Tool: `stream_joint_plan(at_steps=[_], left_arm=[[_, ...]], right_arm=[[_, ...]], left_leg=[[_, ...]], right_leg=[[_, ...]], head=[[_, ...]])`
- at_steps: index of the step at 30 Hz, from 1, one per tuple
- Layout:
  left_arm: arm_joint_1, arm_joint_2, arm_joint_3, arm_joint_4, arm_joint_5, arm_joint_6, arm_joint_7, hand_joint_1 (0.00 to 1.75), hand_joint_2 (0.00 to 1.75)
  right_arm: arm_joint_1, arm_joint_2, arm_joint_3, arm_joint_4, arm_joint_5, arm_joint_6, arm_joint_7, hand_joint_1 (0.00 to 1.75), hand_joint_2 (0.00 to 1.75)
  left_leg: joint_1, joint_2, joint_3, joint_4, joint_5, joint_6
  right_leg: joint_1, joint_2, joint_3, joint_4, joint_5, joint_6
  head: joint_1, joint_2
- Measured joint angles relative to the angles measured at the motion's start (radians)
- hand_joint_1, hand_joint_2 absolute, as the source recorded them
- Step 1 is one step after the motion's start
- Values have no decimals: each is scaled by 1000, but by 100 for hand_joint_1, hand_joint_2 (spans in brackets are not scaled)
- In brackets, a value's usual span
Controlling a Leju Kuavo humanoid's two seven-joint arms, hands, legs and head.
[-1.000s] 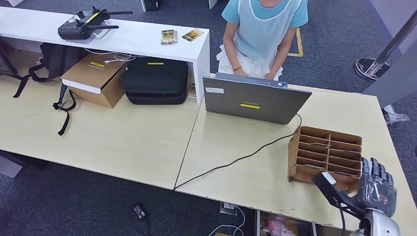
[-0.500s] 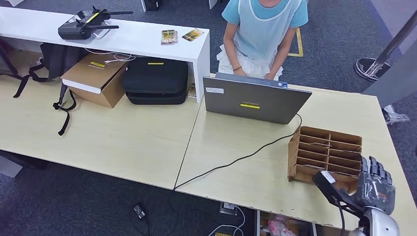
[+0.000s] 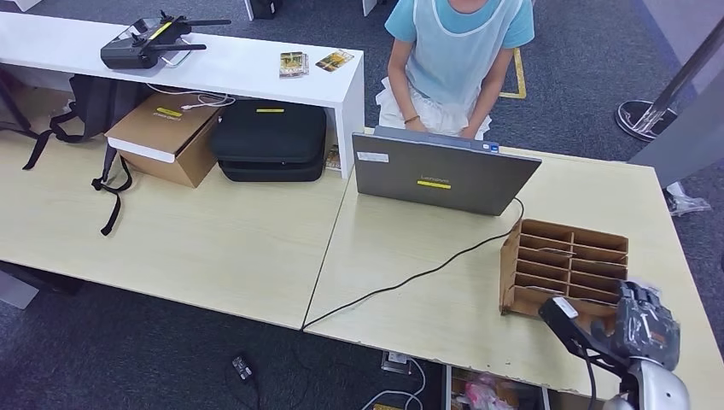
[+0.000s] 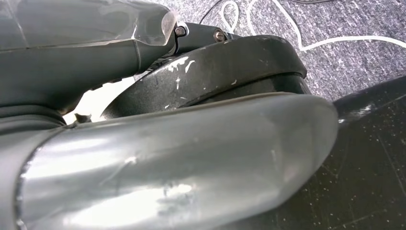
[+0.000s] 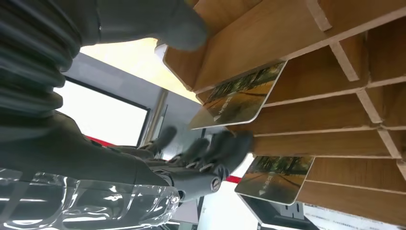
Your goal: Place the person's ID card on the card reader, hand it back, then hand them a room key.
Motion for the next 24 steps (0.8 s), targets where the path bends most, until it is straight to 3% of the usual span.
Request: stream_joint_plan(at_steps=[24], left_arm=[[2,0,49,0,16,0,0,0,0]], right_arm=[[4,-7,6,-3,-12,-48,-17,175,175]], left_leg=[[0,0,0,0,0,0]], right_leg=[[0,0,0,0,0,0]], head=[[0,0]])
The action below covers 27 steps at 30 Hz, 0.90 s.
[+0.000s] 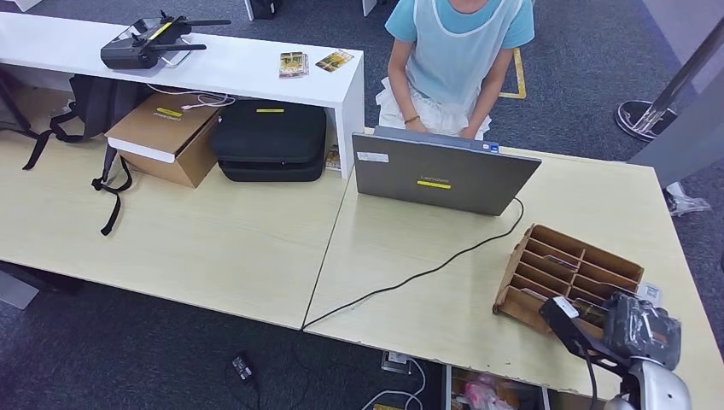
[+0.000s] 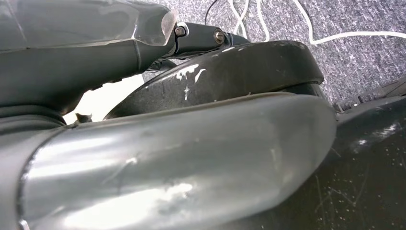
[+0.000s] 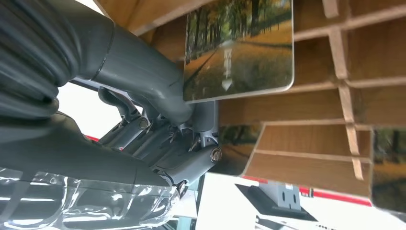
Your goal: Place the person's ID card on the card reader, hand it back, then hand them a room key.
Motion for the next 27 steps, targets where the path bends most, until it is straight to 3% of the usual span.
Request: stream_joint_plan(at_steps=[12,27], left_arm=[[1,0,19,0,4,0,0,0,0],[4,-2,38,0,13,0,0,0,0]], right_arm=[[-41,7,1,-46,-45,-303,-136,175,175],[-141,17,54,-48,-82,-385,-198,174,175]], left_leg=[[0,0,0,0,0,0],[0,0,0,0,1,0]], right_leg=[[0,0,0,0,0,0],[0,0,0,0,0,0]], head=[[0,0],[0,0]])
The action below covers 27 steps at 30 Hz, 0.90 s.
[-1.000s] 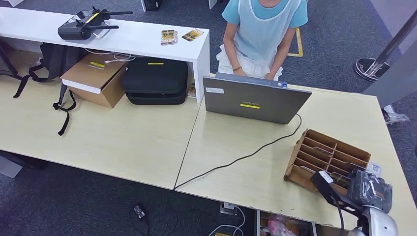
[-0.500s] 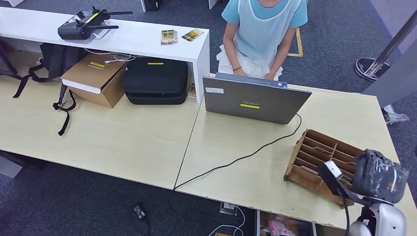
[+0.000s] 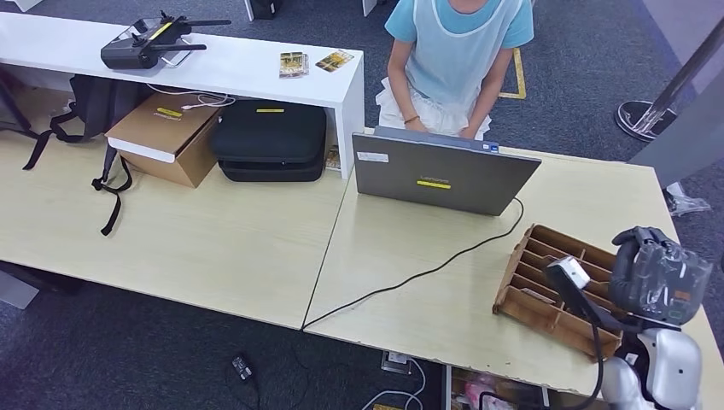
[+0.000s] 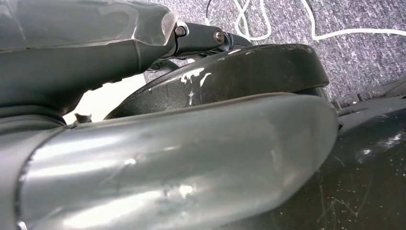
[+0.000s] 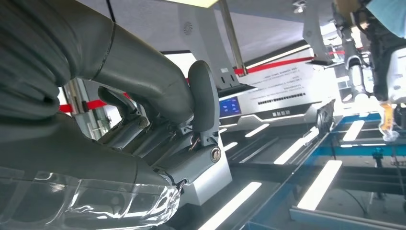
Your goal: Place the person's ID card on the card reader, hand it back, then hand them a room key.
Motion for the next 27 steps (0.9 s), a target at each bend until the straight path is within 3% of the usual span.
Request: stream_joint_plan(at_steps=[1,5,7,13,27], left_arm=[[0,0,2,0,0,0,0,0,0],[1,0,8,0,1,0,0,0,0],[1,0,11,0,5,0,0,0,0],[1,0,30,0,21,0,0,0,0],[-1,-4,68,0,43,-5,0,0,0]], right_arm=[[-10,0,6,1,-2,1,0,165,175],[-33,0,22,7,-23,13,-2,39,175],[-40,0,27,12,-84,42,-16,22,175],[-51,-6,31,31,-241,103,-46,15,175],[74,-54,-16,31,-211,194,35,15,175]], left_leg=[[0,0,0,0,0,0],[0,0,0,0,0,0],[0,0,0,0,0,0],[0,0,0,0,0,0],[0,0,0,0,0,0]], right_leg=[[0,0,0,0,0,0],[0,0,0,0,0,0],[0,0,0,0,0,0],[0,0,0,0,0,0],[0,0,0,0,0,0]], head=[[0,0],[0,0],[0,0],[0,0],[0,0]])
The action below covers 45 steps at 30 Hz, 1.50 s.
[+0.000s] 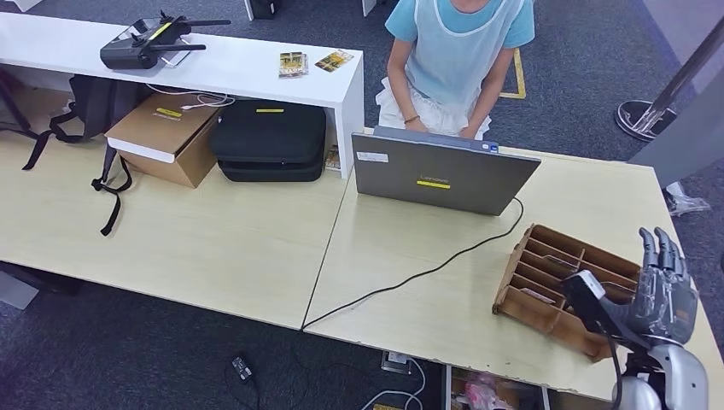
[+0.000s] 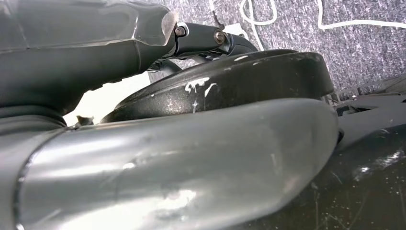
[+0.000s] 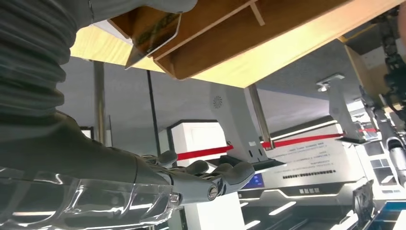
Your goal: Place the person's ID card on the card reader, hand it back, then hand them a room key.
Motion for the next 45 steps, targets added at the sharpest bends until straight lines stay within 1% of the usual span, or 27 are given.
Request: stream_joint_plan(at_steps=[7,16,23,31,36,45], left_arm=[[0,-3,18,0,7,0,0,0,0],[-1,-5,29,0,2,0,0,0,0],[-2,-5,31,0,-4,0,0,0,0],[-2,-5,37,0,-6,0,0,0,0],[-2,-5,39,0,-8,0,0,0,0],[-2,-5,40,0,-8,0,0,0,0]], right_arm=[[47,5,-28,-30,47,22,31,14,175],[94,12,-75,-75,61,33,35,15,175],[105,22,-86,-94,96,72,38,16,175],[105,29,-101,-99,134,143,59,12,175],[104,20,-104,-98,156,185,75,10,175],[100,1,-103,-95,168,202,84,15,175]], left_leg=[[0,0,0,0,0,0],[0,0,0,0,0,0],[0,0,0,0,0,0],[0,0,0,0,0,0],[0,0,0,0,0,0],[0,0,0,0,0,0]], right_leg=[[0,0,0,0,0,0],[0,0,0,0,0,0],[0,0,0,0,0,0],[0,0,0,0,0,0],[0,0,0,0,0,0],[0,0,0,0,0,0]], head=[[0,0],[0,0],[0,0],[0,0],[0,0],[0,0]])
